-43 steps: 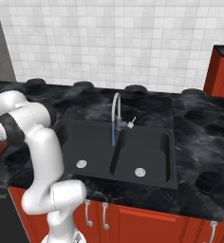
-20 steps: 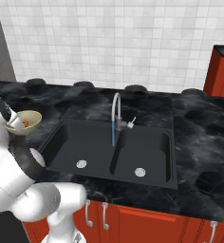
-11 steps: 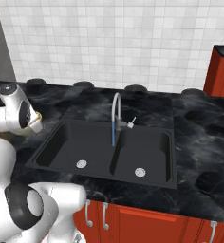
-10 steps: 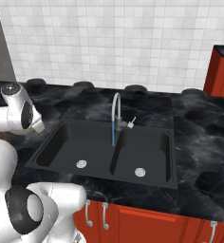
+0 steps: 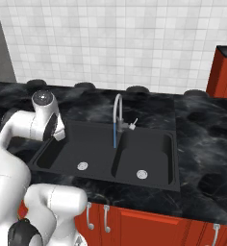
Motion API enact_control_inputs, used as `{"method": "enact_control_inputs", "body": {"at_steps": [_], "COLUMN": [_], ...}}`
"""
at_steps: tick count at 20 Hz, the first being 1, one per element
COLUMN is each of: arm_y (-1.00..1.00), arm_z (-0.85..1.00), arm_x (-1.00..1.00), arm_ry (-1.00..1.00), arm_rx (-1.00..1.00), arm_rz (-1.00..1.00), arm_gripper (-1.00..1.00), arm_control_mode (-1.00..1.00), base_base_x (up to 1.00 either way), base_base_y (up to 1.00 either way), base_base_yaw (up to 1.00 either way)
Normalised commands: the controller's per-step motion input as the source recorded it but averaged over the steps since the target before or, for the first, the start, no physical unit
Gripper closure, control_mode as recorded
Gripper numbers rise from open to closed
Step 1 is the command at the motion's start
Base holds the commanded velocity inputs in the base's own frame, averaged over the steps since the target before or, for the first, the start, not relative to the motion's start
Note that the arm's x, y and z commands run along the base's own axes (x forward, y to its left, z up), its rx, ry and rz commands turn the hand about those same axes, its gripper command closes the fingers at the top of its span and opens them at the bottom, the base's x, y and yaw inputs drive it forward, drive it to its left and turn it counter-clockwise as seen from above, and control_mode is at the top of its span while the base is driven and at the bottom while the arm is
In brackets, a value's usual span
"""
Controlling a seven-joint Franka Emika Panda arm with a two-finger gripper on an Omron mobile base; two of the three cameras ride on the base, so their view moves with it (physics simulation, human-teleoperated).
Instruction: Pick the bell peppers from the sink and place them in one bowl. Place the tangerine in the other bowl. Then turn off the sink faucet.
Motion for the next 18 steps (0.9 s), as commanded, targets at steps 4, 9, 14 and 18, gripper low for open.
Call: {"method": "enact_control_inputs", "body": {"at_steps": [4,9,14,18], "arm_y": [-0.79,-0.70,-0.74,-0.81], "arm_z": [0.00,0.03,0.13,0.12], "arm_x": [0.00,0.06,0.10,0.03], "arm_ry": [0.01,0.01,0.00,-0.01], "arm_rx": [0.14,0.10,0.08,0.09], "arm_rz": [-0.11,-0.15,-0.19,-0.19], "arm_gripper": [-1.00,-1.00,-1.00,-1.00], "arm_control_mode": [-1.00,-1.00,-1.00,-1.00], "base_base_x": [0.00,0.00,0.00,0.00], "base_base_y": [0.00,0.00,0.00,0.00], "base_base_yaw": [0.00,0.00,0.00,0.00]}}
